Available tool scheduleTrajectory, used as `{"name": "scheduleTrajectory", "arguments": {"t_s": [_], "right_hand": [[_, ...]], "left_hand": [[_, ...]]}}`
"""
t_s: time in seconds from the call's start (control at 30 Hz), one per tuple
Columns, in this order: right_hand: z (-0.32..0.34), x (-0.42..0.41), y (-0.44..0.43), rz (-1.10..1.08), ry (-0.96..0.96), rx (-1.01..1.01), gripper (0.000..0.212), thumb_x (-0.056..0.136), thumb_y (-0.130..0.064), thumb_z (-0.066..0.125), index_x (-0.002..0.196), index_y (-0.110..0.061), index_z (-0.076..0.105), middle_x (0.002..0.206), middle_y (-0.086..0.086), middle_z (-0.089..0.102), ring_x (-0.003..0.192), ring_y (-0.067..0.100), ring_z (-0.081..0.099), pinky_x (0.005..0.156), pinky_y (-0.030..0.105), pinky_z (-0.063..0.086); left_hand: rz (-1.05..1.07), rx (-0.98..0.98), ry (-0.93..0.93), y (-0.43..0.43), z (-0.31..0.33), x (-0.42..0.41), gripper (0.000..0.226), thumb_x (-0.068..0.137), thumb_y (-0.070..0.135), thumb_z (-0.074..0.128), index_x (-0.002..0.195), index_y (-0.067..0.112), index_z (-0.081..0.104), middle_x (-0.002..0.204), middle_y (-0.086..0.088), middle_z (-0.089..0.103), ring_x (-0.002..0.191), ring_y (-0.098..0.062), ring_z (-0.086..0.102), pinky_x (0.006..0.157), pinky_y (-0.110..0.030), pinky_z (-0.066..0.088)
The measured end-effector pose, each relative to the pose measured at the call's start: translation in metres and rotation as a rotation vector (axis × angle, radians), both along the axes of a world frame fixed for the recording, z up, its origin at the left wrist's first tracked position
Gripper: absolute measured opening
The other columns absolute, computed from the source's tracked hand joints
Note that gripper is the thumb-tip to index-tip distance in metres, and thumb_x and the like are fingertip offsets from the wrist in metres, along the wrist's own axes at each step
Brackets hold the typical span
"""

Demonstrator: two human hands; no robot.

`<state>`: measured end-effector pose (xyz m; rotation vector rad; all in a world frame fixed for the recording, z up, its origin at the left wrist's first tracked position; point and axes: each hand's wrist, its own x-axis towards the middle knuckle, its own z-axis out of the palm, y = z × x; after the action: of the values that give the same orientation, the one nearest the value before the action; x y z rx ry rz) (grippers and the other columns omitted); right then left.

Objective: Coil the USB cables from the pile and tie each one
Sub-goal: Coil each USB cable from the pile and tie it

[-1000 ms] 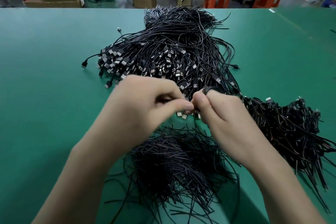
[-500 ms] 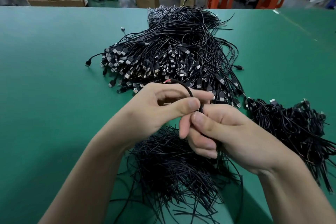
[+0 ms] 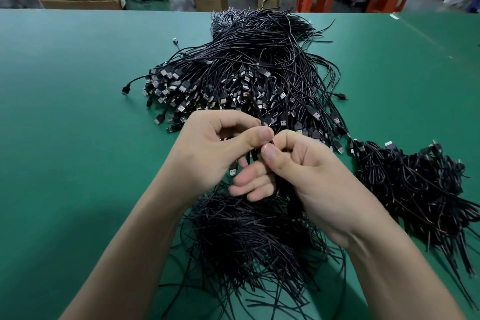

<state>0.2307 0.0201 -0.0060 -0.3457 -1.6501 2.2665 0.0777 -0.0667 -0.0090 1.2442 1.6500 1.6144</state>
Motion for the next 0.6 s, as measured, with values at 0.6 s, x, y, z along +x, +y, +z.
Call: {"name": "scheduleTrajectory", "arguments": {"t_s": [0.6], "right_hand": [[-0.019, -0.003, -0.004, 0.022, -0.175, 0.588, 0.032, 0.104, -0.055, 0.032, 0.101, -0.036, 0.058, 0.079, -0.003, 0.052, 0.068, 0.016, 0.049, 0.063, 0.050, 0.047]], "left_hand": [[0.066, 0.057, -0.018, -0.002, 0.003, -0.002, 0.021, 0.093, 0.028, 0.073, 0.081, 0.011, 0.076, 0.064, -0.014, 0.063, 0.056, -0.014, 0.059, 0.056, -0.027, 0.052]]}}
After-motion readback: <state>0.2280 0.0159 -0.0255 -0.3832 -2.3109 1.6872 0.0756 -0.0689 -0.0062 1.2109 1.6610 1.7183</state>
